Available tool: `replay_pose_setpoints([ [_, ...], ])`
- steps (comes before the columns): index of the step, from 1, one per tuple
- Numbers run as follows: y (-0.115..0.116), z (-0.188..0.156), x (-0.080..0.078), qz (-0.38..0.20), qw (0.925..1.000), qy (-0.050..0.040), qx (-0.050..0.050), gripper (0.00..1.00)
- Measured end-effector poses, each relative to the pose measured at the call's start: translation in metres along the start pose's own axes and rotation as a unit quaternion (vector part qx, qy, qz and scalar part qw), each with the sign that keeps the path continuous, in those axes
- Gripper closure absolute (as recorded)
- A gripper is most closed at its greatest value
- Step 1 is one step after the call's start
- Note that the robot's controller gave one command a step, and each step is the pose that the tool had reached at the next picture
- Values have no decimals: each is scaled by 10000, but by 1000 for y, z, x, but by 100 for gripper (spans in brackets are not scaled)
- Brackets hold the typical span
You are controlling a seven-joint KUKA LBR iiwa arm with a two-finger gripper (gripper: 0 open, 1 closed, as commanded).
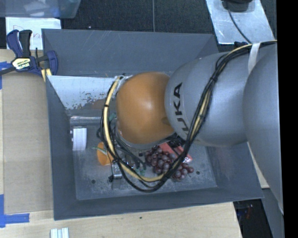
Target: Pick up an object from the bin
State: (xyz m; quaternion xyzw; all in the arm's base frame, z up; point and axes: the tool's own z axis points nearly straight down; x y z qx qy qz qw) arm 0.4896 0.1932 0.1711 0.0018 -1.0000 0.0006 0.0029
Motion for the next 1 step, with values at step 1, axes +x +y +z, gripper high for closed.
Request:
replay_pose_setpoints([
  [1,-1,-5,-2,20,10000,-39,-11,0],
])
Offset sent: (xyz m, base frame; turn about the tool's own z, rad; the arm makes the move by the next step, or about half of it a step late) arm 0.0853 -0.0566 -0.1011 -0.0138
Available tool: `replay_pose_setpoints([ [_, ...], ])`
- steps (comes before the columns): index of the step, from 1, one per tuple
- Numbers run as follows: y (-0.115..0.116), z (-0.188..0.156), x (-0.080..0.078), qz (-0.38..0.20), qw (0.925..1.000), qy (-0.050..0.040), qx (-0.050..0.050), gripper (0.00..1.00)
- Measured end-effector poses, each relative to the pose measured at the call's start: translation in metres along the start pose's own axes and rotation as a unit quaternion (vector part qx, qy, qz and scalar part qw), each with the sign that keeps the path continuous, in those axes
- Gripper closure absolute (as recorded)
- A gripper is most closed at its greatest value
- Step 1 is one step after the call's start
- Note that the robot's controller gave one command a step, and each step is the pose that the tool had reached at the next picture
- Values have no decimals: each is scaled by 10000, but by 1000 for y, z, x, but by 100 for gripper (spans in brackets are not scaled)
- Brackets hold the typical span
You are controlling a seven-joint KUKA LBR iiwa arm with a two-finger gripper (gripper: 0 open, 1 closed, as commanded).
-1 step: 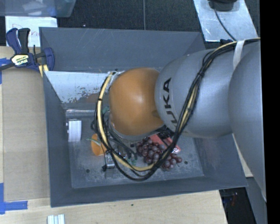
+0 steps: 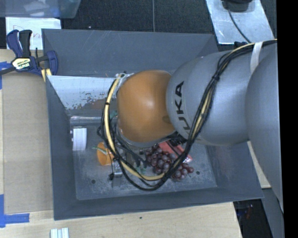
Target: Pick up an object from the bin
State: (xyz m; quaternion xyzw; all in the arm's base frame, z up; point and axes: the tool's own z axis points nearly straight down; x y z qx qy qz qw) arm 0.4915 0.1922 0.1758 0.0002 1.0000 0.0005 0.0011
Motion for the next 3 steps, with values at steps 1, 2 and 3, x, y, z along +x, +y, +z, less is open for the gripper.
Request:
replay_pose_setpoints([
  [1,-38,71,-61,-77,10000,-38,-9,0],
  [2,-51,71,-81,-414,9991,-9,-8,0],
  [3,-47,62,-87,-100,9999,-42,-10,0],
])
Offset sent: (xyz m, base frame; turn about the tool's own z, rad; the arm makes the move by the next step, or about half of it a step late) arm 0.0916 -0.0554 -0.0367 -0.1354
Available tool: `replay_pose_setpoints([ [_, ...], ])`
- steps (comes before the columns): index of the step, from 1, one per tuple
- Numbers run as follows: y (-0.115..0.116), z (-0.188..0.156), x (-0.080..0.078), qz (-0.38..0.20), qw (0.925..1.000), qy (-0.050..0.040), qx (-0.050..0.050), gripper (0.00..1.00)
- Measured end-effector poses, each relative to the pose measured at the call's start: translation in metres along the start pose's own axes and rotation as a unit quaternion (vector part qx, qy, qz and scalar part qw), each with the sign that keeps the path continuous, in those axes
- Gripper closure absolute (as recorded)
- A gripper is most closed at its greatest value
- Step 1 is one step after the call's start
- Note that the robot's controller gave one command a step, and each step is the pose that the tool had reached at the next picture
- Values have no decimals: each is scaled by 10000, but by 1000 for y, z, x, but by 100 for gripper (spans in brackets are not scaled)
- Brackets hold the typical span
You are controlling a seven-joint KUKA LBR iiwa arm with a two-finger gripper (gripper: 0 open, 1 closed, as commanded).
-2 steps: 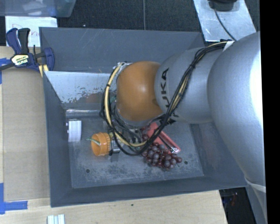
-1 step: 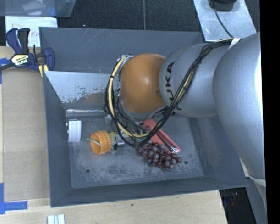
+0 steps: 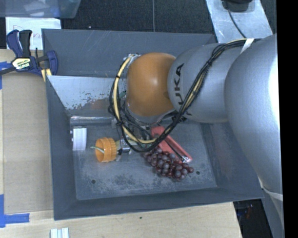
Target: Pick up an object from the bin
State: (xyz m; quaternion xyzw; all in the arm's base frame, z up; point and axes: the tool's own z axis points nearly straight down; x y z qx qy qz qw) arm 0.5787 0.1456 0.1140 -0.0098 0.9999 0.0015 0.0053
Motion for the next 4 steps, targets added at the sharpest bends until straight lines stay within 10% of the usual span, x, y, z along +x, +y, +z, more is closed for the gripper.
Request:
replay_pose_setpoints([
  [1,-27,34,-36,-1027,9947,-18,-1,0],
  [2,11,44,-20,1514,9885,-5,-10,100],
  [4,10,17,-17,1523,9883,43,11,100],
])
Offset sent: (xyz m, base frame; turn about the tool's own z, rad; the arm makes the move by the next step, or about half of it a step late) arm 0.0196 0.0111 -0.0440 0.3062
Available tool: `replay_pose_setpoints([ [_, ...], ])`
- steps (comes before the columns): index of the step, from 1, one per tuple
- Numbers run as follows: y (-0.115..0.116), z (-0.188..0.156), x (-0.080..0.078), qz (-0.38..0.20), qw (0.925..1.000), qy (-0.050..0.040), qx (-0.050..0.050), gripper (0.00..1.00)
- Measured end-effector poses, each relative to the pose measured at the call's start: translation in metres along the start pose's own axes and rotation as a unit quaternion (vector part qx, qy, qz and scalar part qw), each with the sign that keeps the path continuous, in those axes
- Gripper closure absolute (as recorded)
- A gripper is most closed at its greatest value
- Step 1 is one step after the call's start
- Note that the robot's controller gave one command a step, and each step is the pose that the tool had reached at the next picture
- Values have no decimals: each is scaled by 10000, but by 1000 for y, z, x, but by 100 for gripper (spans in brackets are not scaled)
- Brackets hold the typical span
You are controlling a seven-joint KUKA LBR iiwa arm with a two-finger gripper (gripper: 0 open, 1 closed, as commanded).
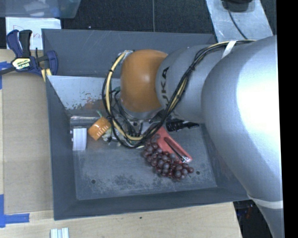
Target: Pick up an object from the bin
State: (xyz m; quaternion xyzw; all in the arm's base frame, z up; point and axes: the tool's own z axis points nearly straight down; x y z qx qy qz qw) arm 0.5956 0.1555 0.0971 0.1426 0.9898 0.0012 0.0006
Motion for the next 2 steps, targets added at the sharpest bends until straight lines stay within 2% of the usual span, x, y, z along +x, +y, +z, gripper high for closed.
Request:
replay_pose_setpoints([
  [2,1,-66,-3,2,10000,-52,-31,100],
])
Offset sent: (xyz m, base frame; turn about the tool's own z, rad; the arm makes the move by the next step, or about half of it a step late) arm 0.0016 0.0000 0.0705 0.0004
